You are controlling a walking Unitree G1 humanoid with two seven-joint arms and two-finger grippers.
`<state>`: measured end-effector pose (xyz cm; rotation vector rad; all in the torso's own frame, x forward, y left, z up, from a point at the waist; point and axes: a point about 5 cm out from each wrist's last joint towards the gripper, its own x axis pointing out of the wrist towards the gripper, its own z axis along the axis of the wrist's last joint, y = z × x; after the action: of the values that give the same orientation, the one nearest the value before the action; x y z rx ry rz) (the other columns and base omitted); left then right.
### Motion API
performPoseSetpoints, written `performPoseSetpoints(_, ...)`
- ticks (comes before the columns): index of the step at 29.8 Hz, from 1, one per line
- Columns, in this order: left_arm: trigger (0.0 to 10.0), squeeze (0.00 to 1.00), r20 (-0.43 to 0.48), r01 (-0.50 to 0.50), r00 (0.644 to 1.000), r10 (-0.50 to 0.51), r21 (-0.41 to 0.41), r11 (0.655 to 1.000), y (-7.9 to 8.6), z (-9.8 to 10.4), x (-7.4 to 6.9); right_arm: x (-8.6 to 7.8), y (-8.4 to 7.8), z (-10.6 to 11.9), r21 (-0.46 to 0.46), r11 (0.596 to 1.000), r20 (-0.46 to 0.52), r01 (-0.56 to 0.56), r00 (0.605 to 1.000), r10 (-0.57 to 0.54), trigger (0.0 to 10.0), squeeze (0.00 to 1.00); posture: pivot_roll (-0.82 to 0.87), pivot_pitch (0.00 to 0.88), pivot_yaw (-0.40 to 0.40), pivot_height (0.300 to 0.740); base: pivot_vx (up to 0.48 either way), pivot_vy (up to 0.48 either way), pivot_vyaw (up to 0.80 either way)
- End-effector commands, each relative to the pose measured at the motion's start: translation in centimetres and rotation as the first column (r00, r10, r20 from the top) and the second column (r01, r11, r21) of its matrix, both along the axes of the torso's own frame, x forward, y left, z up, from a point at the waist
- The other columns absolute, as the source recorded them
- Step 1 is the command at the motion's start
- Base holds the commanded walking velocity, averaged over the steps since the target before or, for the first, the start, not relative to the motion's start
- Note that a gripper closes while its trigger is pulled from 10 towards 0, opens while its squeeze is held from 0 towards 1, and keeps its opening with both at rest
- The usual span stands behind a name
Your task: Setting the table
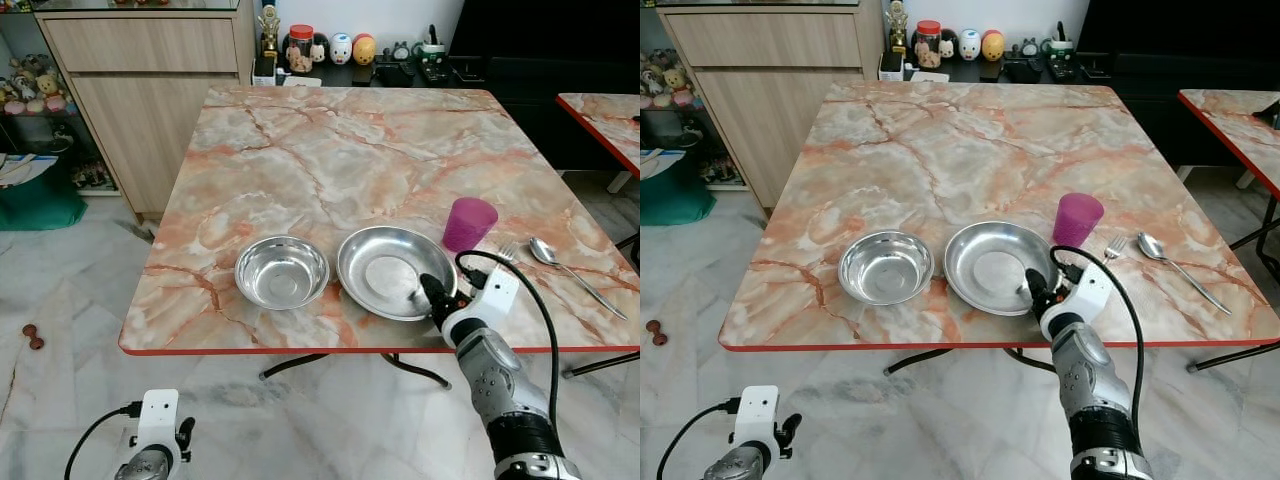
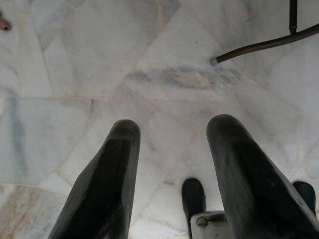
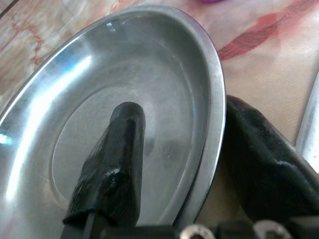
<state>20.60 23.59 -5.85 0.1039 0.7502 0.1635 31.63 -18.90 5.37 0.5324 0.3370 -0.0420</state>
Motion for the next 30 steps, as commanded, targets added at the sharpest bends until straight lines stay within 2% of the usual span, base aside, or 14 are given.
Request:
performPoseSetpoints(1, 10.0, 0.0, -0.025, -0.002, 1.0, 0.002, -0.002, 1.0, -0.02, -0.35, -0.53, -0.37, -0.14, -0.86, -0.009, 1.0, -0.049, 0.009, 0.999, -0.009, 10.0, 0.0, -0.03, 0.012, -0.044, 0.74, 0.0, 0.0, 0.0)
performPoseSetpoints(5, 10.0, 0.0, -0.031, -0.002, 1.0, 0.002, 0.0, 1.0, 0.07, -0.38, -0.61, -0.36, -0.06, -0.85, -0.007, 1.0, -0.047, 0.007, 0.999, -0.007, 10.0, 0.0, -0.03, 0.012, -0.043, 0.74, 0.0, 0.0, 0.0)
performPoseSetpoints(6, 10.0, 0.0, -0.034, -0.001, 0.999, 0.001, 0.0, 1.0, 0.09, -0.4, -0.64, -0.33, -0.04, -0.81, -0.006, 1.0, -0.043, 0.006, 0.999, -0.006, 7.8, 0.0, -0.03, 0.012, -0.043, 0.74, 0.0, 0.0, 0.0)
performPoseSetpoints(7, 10.0, 0.0, -0.036, -0.001, 0.999, 0.001, 0.001, 1.0, 0.11, -0.41, -0.66, -0.3, -0.02, -0.75, -0.005, 1.0, -0.038, 0.006, 0.999, -0.007, 0.4, 0.0, -0.03, 0.011, -0.041, 0.74, 0.0, 0.0, 0.0)
performPoseSetpoints(8, 10.0, 0.0, -0.038, 0.0, 0.999, 0.0, 0.002, 1.0, 0.13, -0.43, -0.69, -0.25, -0.01, -0.68, -0.005, 1.0, -0.033, 0.007, 0.999, -0.007, 0.0, 0.0, -0.03, 0.011, -0.041, 0.74, 0.0, 0.0, 0.0)
performPoseSetpoints(30, 10.0, 0.0, -0.043, -0.003, 0.999, 0.002, -0.007, 1.0, 0.02, -0.53, -0.78, 0.2, 0.31, -0.3, -0.021, 1.0, -0.015, -0.001, 1.0, 0.001, 0.0, 0.0, -0.03, 0.014, -0.044, 0.74, 0.0, 0.0, 0.0)
